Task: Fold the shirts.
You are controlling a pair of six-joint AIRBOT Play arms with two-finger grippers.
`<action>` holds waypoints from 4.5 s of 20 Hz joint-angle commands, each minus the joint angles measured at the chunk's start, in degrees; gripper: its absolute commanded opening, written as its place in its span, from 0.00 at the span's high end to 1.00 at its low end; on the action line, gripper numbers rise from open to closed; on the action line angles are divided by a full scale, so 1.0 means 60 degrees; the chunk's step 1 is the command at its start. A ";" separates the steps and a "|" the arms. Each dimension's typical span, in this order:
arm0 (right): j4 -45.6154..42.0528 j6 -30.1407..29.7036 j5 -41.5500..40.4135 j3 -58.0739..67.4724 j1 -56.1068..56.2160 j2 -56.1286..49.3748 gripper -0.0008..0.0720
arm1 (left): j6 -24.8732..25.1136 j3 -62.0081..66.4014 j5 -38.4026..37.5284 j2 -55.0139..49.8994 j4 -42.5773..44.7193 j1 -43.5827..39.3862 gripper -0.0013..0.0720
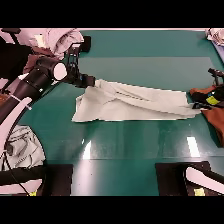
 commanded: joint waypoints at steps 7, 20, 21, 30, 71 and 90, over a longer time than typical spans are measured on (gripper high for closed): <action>0.0845 -0.0211 -0.2055 0.0011 -0.0007 -0.0510 0.96 | 0.0018 0.0015 -0.0007 -0.0754 0.0401 0.0015 0.95; -0.1410 -0.0211 -0.3814 0.0484 -0.0029 -0.0495 0.13 | -0.0029 0.1169 0.0117 -0.1042 0.1341 0.1049 0.13; -0.1392 -0.0222 -0.3891 0.0710 -0.0025 -0.0299 0.12 | 0.0087 0.1577 -0.0284 -0.1016 0.1610 0.1118 0.13; 0.2109 -0.1927 -0.3472 0.1206 -0.0015 -0.0266 0.11 | 0.1661 0.1173 -0.2149 -0.0947 0.0401 0.1118 0.13; 0.4528 -0.5872 -0.1224 0.0667 -0.2084 -0.5115 0.24 | 0.4521 0.3209 -0.1883 -0.3843 -0.3213 -0.1144 0.95; 0.7792 -0.2335 -0.0561 0.0667 0.0433 0.0299 0.97 | 0.3574 0.4452 -0.1606 -0.5016 -0.2918 -0.1545 0.95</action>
